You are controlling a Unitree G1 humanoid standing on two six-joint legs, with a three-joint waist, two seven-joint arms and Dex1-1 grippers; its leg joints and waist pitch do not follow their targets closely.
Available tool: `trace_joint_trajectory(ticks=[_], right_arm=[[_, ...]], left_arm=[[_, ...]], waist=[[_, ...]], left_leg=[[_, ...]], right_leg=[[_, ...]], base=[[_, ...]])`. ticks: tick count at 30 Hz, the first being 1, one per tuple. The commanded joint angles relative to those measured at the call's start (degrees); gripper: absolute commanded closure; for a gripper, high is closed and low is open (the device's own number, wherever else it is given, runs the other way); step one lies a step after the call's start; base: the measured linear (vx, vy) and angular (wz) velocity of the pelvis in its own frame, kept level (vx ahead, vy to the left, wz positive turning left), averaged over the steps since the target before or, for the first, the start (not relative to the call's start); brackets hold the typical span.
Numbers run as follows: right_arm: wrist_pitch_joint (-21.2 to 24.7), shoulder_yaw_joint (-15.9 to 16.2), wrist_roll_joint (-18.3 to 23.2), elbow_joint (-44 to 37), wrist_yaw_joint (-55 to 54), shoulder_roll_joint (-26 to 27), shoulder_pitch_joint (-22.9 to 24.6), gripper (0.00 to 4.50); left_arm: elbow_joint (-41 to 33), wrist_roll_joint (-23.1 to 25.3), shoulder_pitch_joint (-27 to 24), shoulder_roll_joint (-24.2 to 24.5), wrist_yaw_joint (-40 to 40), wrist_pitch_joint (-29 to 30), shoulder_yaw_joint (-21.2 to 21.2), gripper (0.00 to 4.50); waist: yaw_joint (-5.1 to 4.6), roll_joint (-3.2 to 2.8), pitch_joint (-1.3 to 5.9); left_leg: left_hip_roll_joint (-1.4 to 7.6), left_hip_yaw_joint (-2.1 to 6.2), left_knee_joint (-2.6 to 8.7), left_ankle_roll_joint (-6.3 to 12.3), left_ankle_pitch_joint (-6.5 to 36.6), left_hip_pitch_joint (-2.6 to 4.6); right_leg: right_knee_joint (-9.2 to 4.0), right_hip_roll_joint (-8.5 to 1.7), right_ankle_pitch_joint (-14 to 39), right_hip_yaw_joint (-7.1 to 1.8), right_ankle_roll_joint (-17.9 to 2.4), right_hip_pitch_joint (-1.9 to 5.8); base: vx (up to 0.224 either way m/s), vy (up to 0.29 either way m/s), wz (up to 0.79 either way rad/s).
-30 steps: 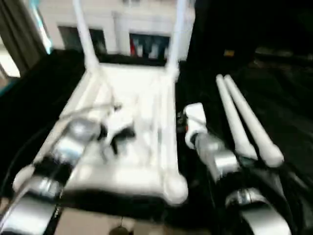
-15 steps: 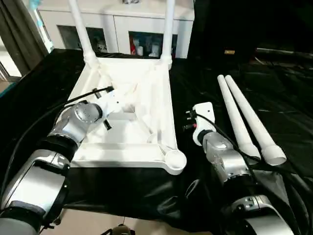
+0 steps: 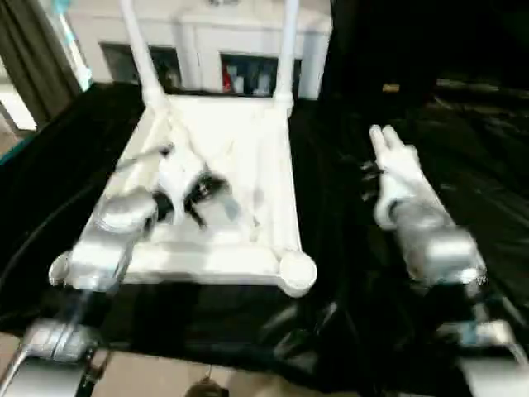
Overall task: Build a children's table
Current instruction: Rotate table base, then pick table leg
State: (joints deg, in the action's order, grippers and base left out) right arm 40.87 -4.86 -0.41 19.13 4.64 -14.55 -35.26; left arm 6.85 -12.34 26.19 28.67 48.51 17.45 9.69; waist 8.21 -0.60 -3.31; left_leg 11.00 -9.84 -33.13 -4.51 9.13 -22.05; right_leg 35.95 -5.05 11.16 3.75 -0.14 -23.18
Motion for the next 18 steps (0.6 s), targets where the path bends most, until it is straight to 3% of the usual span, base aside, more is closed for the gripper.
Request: trace_joint_trajectory(ticks=[1,2,3,6,8,9,10,11,12,15,18], right_arm=[[4.3,-1.6,0.2,0.3,-0.3,-1.2,-2.4,2.29],[6.1,-2.2,0.9,1.6,0.4,-2.3,-3.6,2.14],[6.7,-2.5,1.2,2.2,0.7,-2.7,-4.0,2.07],[9.9,-2.7,2.5,3.2,2.6,-4.0,-4.9,1.97],[14.5,-2.5,3.4,4.3,5.3,-5.8,-5.5,1.67],[14.5,-2.5,3.4,4.3,5.3,-5.8,-5.5,1.61],[17.6,-1.8,3.3,4.4,6.3,-6.7,-5.6,1.59],[18.3,-1.6,3.3,4.4,6.6,-7.0,-5.6,1.50],[19.3,-1.2,3.5,4.4,7.0,-7.2,-5.5,1.36],[20.5,-0.6,3.8,5.2,8.0,-7.7,-5.5,1.14],[19.5,-0.1,3.4,7.8,8.4,-8.3,-5.5,0.81]], left_arm=[[-5.7,-4.2,-1.3,1.0,3.5,4.1,1.9,3.07],[-7.2,-5.4,-1.8,0.8,3.8,5.4,2.3,2.95],[-7.5,-5.8,-1.9,0.7,3.9,5.8,2.4,2.83],[-10.2,-6.6,-2.4,0.2,3.9,8.8,2.0,2.71],[-16.3,-9.2,-3.5,0.6,5.0,14.7,1.7,2.51],[-16.3,-9.2,-3.5,0.6,5.0,14.7,1.7,2.38],[-18.7,-11.1,-3.4,1.5,5.1,17.1,2.0,2.31],[-19.0,-11.5,-3.4,1.6,5.1,17.5,2.1,2.29],[-19.4,-11.7,-3.2,1.8,5.1,18.0,2.3,2.27],[-19.9,-11.7,-2.7,2.5,5.6,18.9,2.9,1.94],[-21.1,-11.4,-2.7,3.0,5.9,20.3,3.1,1.75]], waist=[[-0.19,-0.16,3.89],[-0.40,0.56,3.81],[-0.24,0.28,3.84],[-0.26,0.35,3.82],[-0.30,0.32,4.01],[-0.30,0.28,4.06],[-0.32,0.59,4.10],[-0.35,1.09,4.12],[-0.17,0.82,4.14],[-0.08,1.16,4.17],[-0.03,1.02,4.18]], left_leg=[[1.45,0.24,3.93,-3.04,14.4,1.33],[1.47,0.13,4.02,-2.95,14.4,1.35],[1.40,0.15,3.87,-2.99,14.4,1.49],[1.34,0.17,3.86,-3.23,13.6,1.35],[1.37,0.29,3.75,-3.30,11.7,1.11],[1.36,0.23,3.69,-3.34,11.4,1.18],[1.26,0.15,3.56,-3.19,10.3,1.11],[1.21,0.06,3.51,-2.99,9.5,1.02],[1.14,0.04,3.41,-2.64,8.3,0.92],[1.07,-0.02,3.36,-2.32,7.2,0.82],[1.16,-0.02,3.32,-2.62,7.5,0.99]], right_leg=[[-3.93,-2.95,10.9,-2.57,-9.7,2.48],[-4.12,-2.84,11.6,-2.58,-9.4,2.51],[-4.14,-2.93,13.1,-2.62,-8.8,2.40],[-4.43,-2.82,14.0,-2.65,-7.1,2.47],[-4.04,-2.80,11.5,-2.53,-7.4,2.72],[-3.99,-2.69,10.8,-2.50,-7.7,2.66],[-3.82,-2.48,8.8,-2.48,-8.3,2.73],[-3.68,-2.37,7.8,-2.47,-8.5,2.91],[-3.58,-2.44,6.8,-2.50,-8.6,2.90],[-3.60,-2.51,7.1,-2.48,-8.1,3.04],[-3.68,-2.62,7.9,-2.48,-8.1,2.91]], base=[[0.000,0.000,0.00],[0.000,0.000,0.00],[0.000,0.000,0.00],[0.000,0.000,0.00],[0.000,0.000,0.00],[0.000,0.000,0.00],[0.000,0.000,0.00],[0.000,0.000,0.00],[0.000,0.000,0.00],[0.000,0.000,0.00],[0.000,0.000,0.00]])
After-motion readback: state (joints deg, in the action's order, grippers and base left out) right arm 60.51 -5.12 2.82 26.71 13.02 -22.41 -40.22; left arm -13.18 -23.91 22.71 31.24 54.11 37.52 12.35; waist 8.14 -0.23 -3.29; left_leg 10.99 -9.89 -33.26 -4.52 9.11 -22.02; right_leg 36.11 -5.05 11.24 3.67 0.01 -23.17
